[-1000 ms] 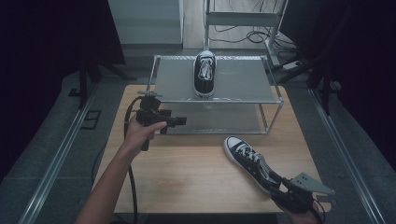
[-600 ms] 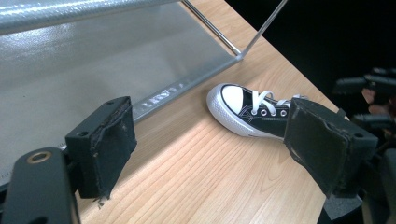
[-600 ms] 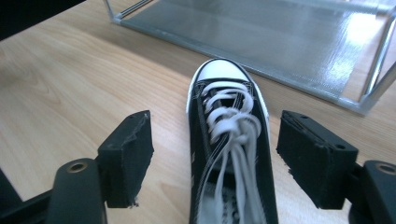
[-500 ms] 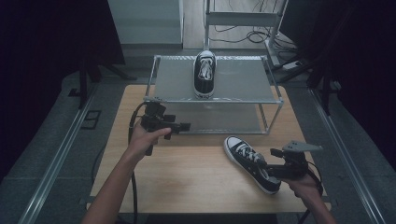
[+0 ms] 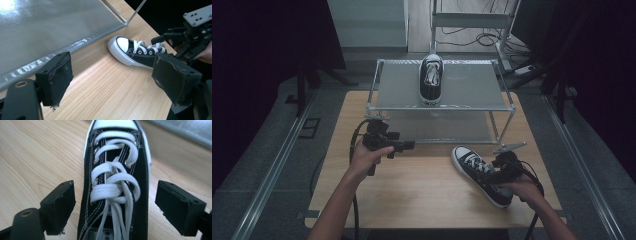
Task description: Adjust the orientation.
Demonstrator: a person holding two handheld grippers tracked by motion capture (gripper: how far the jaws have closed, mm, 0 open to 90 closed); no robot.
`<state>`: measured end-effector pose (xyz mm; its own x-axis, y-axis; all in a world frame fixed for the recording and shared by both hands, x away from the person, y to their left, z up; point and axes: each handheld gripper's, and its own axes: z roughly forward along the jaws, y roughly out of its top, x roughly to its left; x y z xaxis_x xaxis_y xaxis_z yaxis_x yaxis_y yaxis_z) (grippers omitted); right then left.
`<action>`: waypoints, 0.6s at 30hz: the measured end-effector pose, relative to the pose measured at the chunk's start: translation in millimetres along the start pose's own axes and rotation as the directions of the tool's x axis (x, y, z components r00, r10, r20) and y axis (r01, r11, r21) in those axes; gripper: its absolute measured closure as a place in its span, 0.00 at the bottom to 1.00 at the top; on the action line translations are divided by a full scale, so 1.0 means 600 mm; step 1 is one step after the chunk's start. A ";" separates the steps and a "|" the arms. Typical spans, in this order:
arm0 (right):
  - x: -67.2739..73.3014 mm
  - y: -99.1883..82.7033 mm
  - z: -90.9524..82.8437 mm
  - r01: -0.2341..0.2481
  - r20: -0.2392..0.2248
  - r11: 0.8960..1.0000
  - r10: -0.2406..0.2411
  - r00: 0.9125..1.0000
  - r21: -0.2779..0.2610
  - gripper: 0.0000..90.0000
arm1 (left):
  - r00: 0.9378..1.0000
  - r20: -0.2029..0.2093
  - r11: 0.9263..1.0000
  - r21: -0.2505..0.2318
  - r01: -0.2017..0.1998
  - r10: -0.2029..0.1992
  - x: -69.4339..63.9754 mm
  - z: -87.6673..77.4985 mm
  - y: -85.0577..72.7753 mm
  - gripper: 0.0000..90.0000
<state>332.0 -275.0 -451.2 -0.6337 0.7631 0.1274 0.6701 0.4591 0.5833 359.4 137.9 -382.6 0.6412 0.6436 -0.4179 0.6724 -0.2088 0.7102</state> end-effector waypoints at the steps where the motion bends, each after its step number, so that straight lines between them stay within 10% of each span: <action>1: 0.001 0.002 0.004 0.005 0.005 1.000 -0.005 1.000 0.017 0.17 | 1.000 -0.001 1.000 0.000 0.001 -0.001 0.001 0.001 -0.002 0.18; 18: 0.013 0.016 0.048 0.054 0.061 0.961 -0.073 0.995 0.270 0.15 | 1.000 0.006 1.000 -0.002 0.020 -0.020 0.008 0.008 -0.020 0.19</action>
<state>344.6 -251.4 -467.6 -0.6563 0.7537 0.0352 0.7141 0.6054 0.3514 356.1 139.7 -395.7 0.6296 0.6434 -0.4355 0.6847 -0.1945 0.7024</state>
